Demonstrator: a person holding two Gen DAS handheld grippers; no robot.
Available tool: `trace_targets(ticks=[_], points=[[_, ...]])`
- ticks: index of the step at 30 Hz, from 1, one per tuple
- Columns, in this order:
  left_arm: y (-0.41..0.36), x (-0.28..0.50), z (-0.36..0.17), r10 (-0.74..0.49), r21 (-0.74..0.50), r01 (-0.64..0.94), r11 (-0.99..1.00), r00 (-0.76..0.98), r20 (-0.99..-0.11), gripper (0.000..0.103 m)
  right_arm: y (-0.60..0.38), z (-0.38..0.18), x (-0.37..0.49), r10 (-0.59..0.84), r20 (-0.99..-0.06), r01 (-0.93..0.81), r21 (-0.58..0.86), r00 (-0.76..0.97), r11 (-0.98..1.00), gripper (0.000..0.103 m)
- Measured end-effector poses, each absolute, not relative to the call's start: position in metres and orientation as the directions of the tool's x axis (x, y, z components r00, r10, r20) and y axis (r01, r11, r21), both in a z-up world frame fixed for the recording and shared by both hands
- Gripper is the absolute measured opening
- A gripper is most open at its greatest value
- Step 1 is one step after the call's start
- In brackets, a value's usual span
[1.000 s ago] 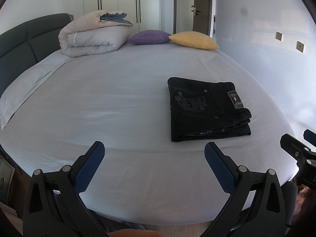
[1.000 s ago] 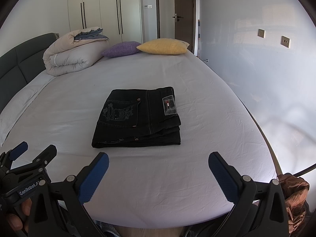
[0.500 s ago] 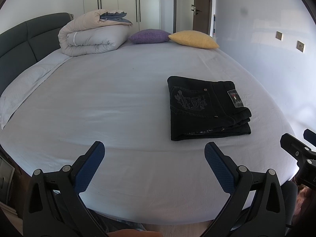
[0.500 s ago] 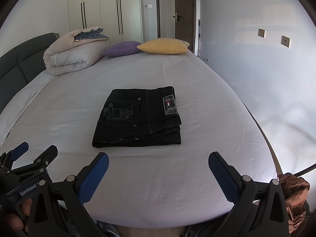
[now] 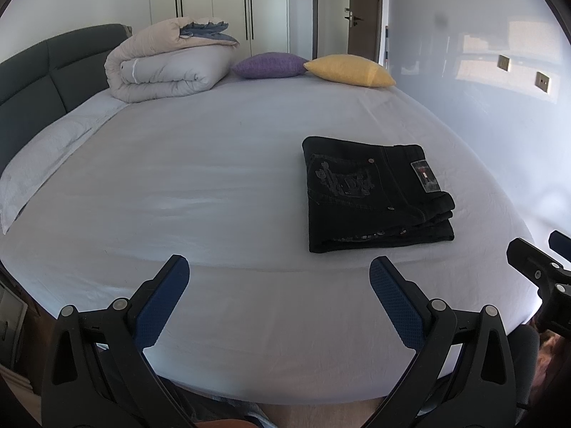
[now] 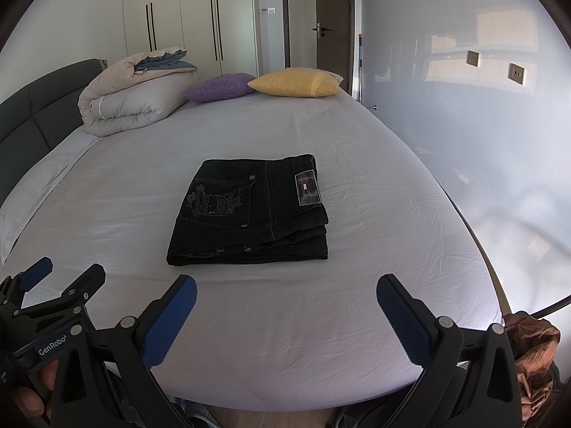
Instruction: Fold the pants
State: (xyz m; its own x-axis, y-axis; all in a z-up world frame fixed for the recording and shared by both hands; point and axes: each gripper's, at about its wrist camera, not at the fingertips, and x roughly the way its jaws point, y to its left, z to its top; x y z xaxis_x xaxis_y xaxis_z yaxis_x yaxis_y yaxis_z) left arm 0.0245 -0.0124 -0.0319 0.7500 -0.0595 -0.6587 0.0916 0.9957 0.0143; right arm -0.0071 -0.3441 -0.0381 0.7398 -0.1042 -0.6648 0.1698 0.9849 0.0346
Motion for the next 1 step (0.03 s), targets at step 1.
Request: trace_targets(ticks=[1], points=[[-0.0117, 0.0266, -0.0314, -0.061, 0.014, 0.094, 0.996, 0.749, -0.659, 0.103, -0.3436, -0.0383, -0.0084, -0.104, -0.665, 0.170, 0.034, 0.740, 0.985, 0.103]])
